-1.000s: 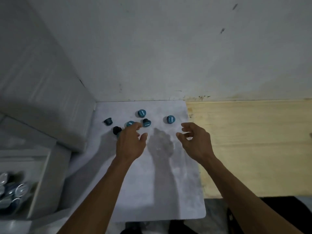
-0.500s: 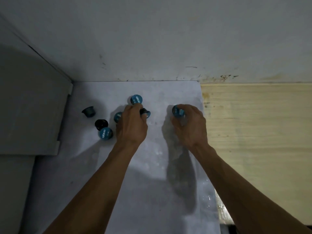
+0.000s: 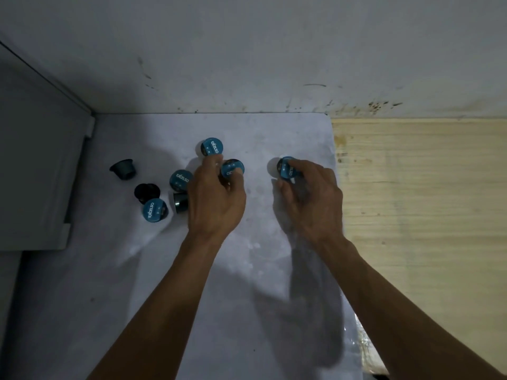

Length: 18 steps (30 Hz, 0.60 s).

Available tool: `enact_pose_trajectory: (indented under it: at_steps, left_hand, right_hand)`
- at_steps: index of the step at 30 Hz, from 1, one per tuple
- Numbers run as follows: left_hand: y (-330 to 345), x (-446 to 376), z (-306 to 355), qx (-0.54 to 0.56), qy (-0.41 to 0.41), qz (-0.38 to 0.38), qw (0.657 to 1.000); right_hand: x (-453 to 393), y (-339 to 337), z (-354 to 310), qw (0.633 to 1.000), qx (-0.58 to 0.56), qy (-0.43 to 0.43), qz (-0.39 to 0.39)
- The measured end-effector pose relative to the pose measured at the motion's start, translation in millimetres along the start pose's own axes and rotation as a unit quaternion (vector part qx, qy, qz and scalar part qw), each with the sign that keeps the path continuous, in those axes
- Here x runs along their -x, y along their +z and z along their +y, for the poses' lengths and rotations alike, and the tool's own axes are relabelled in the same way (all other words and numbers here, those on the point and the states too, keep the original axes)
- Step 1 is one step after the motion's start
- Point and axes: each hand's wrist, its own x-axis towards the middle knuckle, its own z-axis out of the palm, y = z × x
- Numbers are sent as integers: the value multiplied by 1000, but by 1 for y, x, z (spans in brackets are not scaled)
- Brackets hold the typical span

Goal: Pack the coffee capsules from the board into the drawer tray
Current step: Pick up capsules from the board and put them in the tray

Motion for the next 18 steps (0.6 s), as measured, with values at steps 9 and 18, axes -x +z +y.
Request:
enact_pose_trajectory:
  at_steps: [9,18]
  left_hand:
    - [32,15,-31,-33,148,115,982]
    - [37,13,-24,-25,124,140,982]
  right_hand:
    - [2,12,10,996,13,-50,77]
    - [6,3,12,997,-34,-28,69]
